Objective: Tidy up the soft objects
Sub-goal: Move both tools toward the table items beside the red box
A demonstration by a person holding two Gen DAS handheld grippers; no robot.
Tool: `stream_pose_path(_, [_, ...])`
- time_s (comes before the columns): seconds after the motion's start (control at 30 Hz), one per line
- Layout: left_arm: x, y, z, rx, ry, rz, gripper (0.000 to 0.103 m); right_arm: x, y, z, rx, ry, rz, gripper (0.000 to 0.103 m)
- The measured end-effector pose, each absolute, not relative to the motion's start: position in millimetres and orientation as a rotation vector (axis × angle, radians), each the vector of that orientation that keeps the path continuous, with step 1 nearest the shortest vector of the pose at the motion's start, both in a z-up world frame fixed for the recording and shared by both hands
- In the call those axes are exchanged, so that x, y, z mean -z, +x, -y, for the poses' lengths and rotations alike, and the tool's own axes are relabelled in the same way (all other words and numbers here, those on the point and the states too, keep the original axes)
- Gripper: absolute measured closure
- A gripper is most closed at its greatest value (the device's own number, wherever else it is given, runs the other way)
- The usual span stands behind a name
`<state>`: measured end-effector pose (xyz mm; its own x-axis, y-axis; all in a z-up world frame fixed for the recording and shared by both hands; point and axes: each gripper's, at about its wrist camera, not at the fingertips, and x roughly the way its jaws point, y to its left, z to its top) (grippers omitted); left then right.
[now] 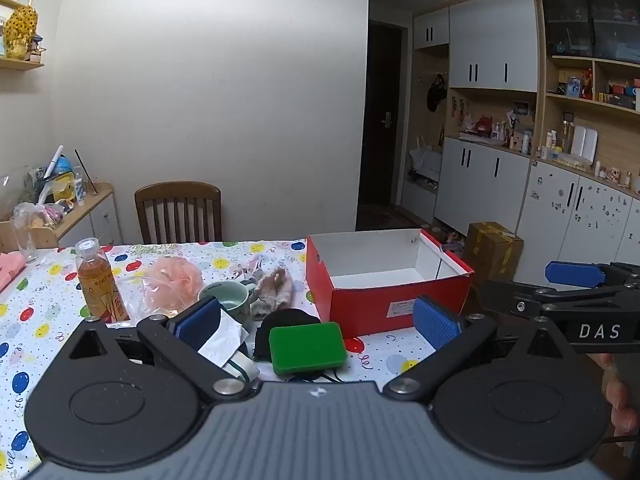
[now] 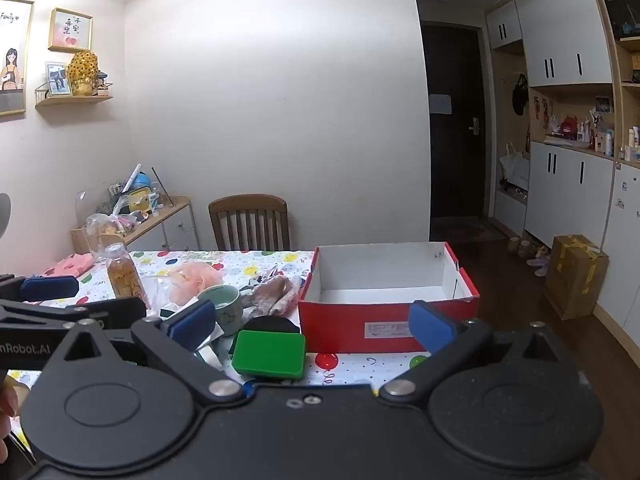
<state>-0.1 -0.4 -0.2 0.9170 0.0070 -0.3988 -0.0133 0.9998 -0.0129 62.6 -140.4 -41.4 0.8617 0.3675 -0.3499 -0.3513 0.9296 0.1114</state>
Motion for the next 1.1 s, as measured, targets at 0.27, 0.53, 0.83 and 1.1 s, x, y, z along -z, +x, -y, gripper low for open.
stream_pose_path(0.27, [-3.9, 1.0, -8.8, -0.006, -0.046, -0.429, 0.000, 41.2, 62.8, 136.4, -0.374, 0.021, -0.369, 0.000])
stream_pose_path(0.53, [-3.2, -0.4, -6.0, -0.024, -0.054, -0.428, 0.000, 42.1, 67.1, 133.8, -0.378, 0.020, -0.388, 0.000])
stream_pose_path(0.83, [-4.5, -1.2, -8.7, -0.042, -0.065, -0.424, 0.000, 40.4, 68.3, 129.3, -0.386, 0.010, -0.394, 0.000])
stream_pose_path(1.1, [-3.7, 0.0, -14.2, -0.038, -0.075, -0.417, 0.000, 41.5, 68.3, 126.5, -0.386, 0.010, -0.397, 0.000])
